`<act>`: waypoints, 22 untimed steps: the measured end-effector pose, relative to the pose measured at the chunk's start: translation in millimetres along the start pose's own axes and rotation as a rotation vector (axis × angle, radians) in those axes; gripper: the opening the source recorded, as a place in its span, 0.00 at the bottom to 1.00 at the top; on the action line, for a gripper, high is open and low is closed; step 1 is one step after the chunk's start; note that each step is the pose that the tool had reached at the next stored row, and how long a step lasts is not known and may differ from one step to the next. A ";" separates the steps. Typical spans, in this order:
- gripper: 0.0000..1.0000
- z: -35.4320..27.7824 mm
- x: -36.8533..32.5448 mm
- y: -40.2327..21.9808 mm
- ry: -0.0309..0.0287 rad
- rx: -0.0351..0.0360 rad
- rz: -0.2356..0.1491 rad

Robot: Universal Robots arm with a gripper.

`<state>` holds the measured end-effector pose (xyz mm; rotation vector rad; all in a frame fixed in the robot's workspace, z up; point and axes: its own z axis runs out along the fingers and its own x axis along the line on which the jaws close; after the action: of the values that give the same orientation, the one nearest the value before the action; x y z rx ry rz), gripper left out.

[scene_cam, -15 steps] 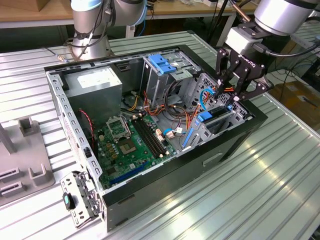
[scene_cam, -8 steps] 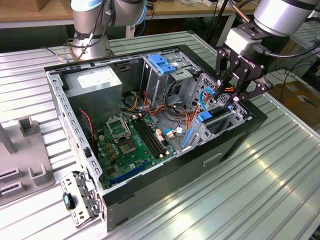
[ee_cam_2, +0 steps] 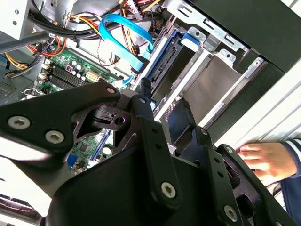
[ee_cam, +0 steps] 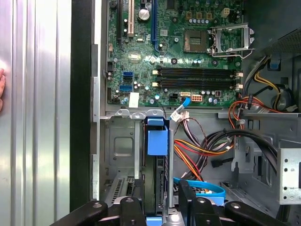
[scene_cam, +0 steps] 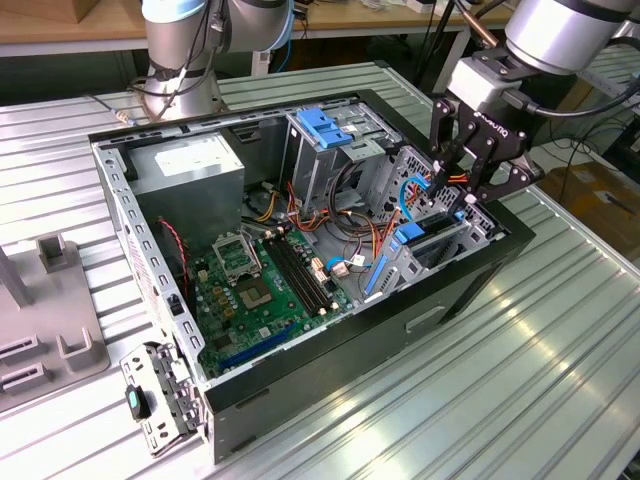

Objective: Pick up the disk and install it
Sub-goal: 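Insert the first disk wire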

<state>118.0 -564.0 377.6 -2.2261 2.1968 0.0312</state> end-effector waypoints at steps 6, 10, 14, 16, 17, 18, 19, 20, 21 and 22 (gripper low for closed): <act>0.43 1.9 0.0 0.0 0.0000 0.0000 0.000; 0.43 2.1 0.0 0.0 0.0000 0.0000 0.000; 0.43 3.5 -0.7 0.0 0.0000 0.0000 0.000; 0.43 3.8 -1.2 0.0 -0.0001 0.0000 0.000; 0.43 3.8 -1.3 -0.1 0.0000 0.0000 0.000; 0.43 3.8 -1.3 0.0 0.0000 0.0000 0.000; 0.43 3.8 -1.3 -0.1 0.0001 0.0000 0.000; 0.43 3.9 -1.3 -0.1 0.0000 0.0000 0.000; 0.43 3.9 -1.3 -0.1 0.0000 0.0000 0.000; 0.43 3.9 -1.3 -0.1 0.0000 0.0000 0.000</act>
<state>118.1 -562.6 373.8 -2.2261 2.1967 0.0312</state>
